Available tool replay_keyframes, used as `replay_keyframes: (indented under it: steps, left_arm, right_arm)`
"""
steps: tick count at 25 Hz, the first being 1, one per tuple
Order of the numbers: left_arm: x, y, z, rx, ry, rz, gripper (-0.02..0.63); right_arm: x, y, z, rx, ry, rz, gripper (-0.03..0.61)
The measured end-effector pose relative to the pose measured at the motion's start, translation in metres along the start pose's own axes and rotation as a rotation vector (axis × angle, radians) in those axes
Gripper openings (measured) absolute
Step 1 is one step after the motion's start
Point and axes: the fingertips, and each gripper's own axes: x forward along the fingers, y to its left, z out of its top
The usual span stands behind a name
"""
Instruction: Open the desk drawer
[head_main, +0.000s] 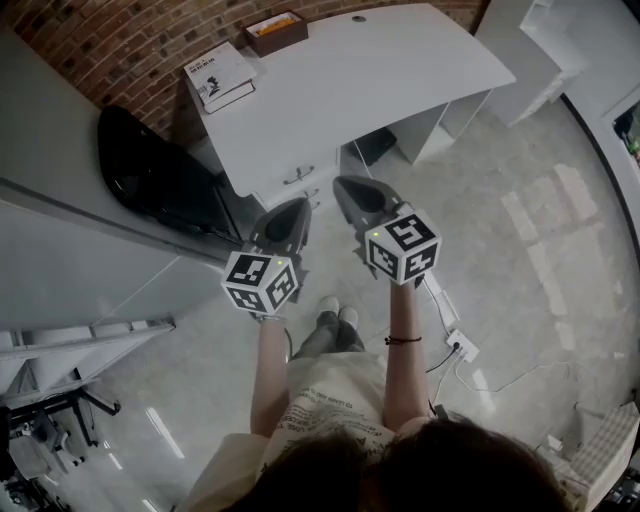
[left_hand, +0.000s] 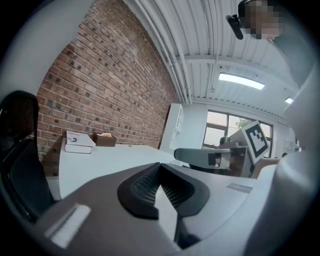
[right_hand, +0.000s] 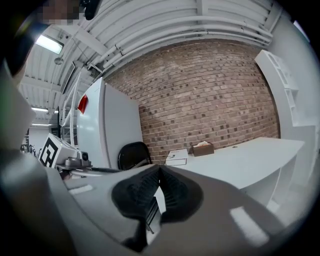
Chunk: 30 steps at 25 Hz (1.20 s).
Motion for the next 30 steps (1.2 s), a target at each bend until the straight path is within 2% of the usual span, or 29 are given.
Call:
replay_keyframes:
  steps: [6, 15, 22, 30]
  left_arm:
    - [0.01, 0.035, 0.0, 0.014, -0.021, 0.116, -0.002]
    - [0.021, 0.067, -0.025, -0.008, 0.02, 0.126, -0.001]
    - [0.035, 0.082, -0.043, 0.028, 0.038, 0.12, -0.001]
    - [0.04, 0.082, -0.082, -0.003, 0.08, 0.173, 0.0]
  right_arm:
    - [0.031, -0.013, -0.005, 0.025, -0.007, -0.008, 0.002]
    - [0.071, -0.025, -0.026, 0.053, 0.016, -0.004, 0.002]
    - [0.094, -0.031, -0.033, 0.071, -0.007, 0.058, 0.002]
    - [0.097, -0.049, -0.057, 0.105, 0.019, 0.122, 0.002]
